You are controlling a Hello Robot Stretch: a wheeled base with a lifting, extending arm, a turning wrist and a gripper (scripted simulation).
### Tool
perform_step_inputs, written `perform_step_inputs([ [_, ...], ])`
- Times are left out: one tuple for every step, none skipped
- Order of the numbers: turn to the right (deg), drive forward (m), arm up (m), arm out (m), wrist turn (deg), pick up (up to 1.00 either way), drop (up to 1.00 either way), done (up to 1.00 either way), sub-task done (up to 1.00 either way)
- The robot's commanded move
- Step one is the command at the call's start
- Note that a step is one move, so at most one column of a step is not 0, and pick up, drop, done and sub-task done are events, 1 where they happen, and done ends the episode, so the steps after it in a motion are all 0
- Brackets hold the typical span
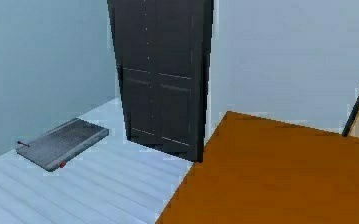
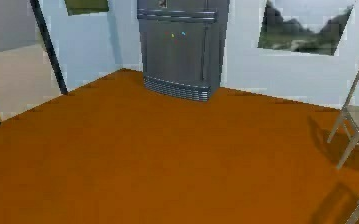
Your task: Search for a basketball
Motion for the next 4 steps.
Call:
perform_step_inputs([
  [-21.0,0.00,0.00,0.00,0.0,0.00,0.00,0.00,0.00],
  [0.0,0.50,0.00,0.00,0.0,0.00,0.00,0.00,0.00],
  [-36.0,0.00,0.00,0.00,0.0,0.00,0.00,0.00,0.00],
  [0.0,1.00,0.00,0.00,0.0,0.00,0.00,0.00,0.00],
])
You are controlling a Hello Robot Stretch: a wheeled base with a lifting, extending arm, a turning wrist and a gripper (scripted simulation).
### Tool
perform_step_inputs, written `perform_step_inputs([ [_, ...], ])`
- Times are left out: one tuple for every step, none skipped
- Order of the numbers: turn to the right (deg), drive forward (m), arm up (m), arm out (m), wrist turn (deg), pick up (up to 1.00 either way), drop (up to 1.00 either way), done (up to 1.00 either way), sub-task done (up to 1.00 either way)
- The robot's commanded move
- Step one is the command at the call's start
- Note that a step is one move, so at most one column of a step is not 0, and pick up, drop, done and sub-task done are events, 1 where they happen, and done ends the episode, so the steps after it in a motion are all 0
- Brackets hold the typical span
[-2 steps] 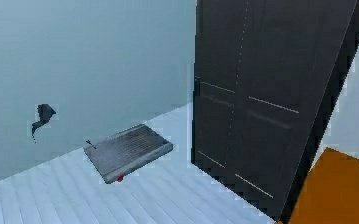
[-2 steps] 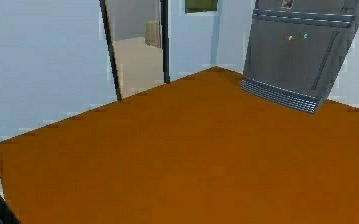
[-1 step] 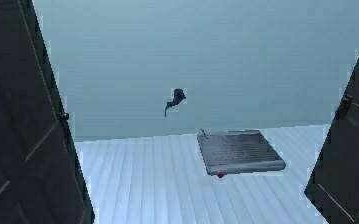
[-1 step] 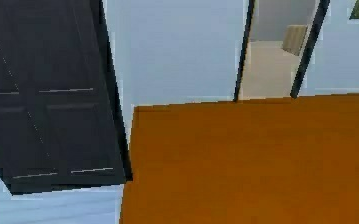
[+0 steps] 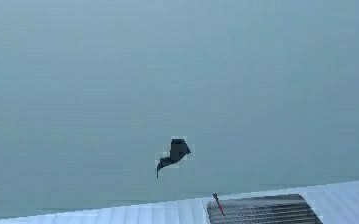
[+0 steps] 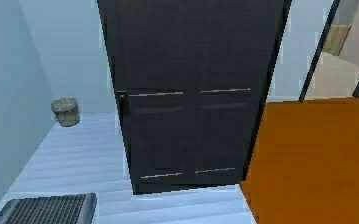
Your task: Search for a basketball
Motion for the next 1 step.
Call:
perform_step_inputs([
  [-9.0,0.00,0.00,0.00,0.0,0.00,0.00,0.00,0.00],
])
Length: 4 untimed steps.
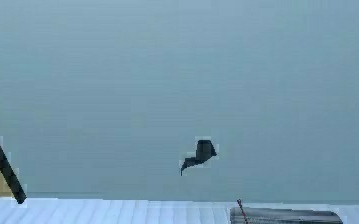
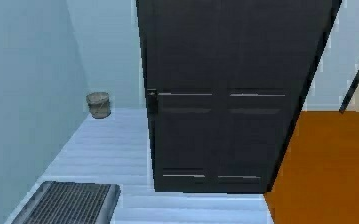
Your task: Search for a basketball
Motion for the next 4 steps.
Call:
perform_step_inputs([
  [0.0,0.40,0.00,0.00,0.0,0.00,0.00,0.00,0.00],
  [-45.0,0.00,0.00,0.00,0.0,0.00,0.00,0.00,0.00],
  [-21.0,0.00,0.00,0.00,0.0,0.00,0.00,0.00,0.00],
  [0.0,0.95,0.00,0.00,0.0,0.00,0.00,0.00,0.00],
])
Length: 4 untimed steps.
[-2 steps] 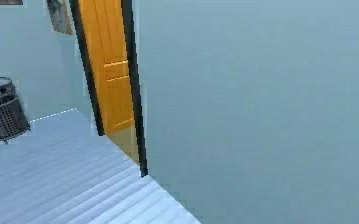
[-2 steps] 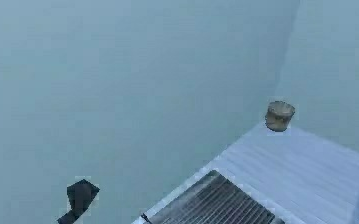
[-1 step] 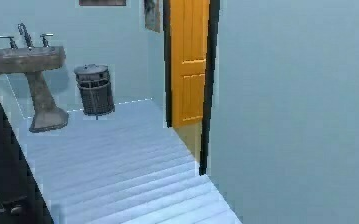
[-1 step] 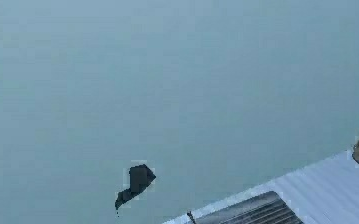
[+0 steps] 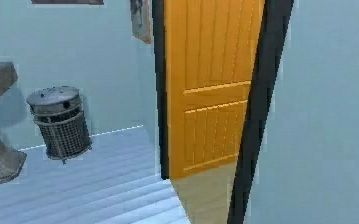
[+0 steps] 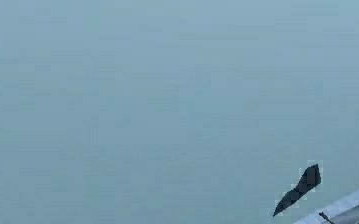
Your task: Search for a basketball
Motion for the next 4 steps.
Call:
perform_step_inputs([
  [-21.0,0.00,0.00,0.00,0.0,0.00,0.00,0.00,0.00],
  [0.0,0.60,0.00,0.00,0.0,0.00,0.00,0.00,0.00],
  [45.0,0.00,0.00,0.00,0.0,0.00,0.00,0.00,0.00],
  [6.0,0.00,0.00,0.00,0.0,0.00,0.00,0.00,0.00],
])
